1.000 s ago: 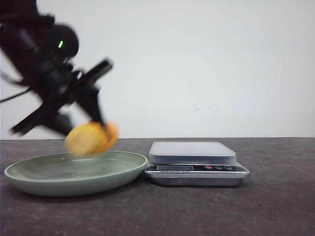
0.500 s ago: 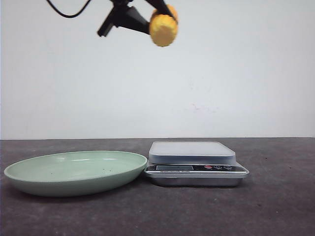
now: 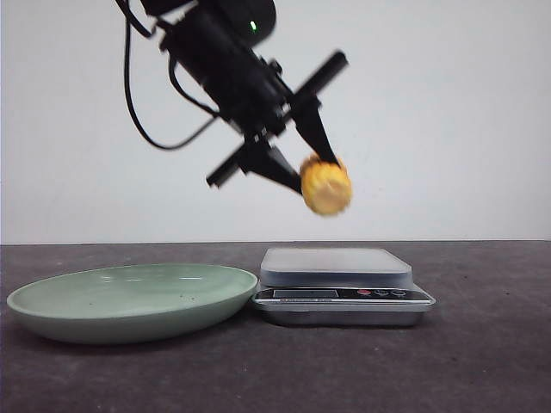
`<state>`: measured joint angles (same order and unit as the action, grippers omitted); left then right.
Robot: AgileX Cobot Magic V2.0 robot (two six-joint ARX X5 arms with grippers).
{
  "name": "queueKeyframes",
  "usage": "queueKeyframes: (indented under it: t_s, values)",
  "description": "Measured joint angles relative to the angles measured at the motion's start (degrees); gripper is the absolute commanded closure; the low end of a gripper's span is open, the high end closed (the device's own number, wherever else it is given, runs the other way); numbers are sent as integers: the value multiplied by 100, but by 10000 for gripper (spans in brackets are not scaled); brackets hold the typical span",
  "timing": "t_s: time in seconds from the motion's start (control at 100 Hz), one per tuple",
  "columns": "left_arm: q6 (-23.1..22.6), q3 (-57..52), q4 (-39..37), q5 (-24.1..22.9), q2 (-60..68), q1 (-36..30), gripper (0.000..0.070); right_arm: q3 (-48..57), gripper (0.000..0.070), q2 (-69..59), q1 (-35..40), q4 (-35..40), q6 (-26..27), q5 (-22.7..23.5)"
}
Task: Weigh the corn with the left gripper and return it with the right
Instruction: 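Carry the corn over the scale and release it onto the tray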
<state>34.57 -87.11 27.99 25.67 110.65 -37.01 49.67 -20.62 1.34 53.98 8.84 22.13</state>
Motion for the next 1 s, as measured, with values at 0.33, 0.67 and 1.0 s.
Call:
queueKeyframes:
  t_s: [0.33, 0.67, 1.0]
  values:
    - [446, -2, -31, 138, 531, -28, 424, -11, 127, 0, 0, 334, -2, 0]
    - [549, -66, -122, 424, 505, -24, 67, -11, 127, 0, 0, 350, -2, -142]
    - [546, -101, -20, 411, 417, 85, 0, -11, 127, 0, 0, 411, -4, -140]
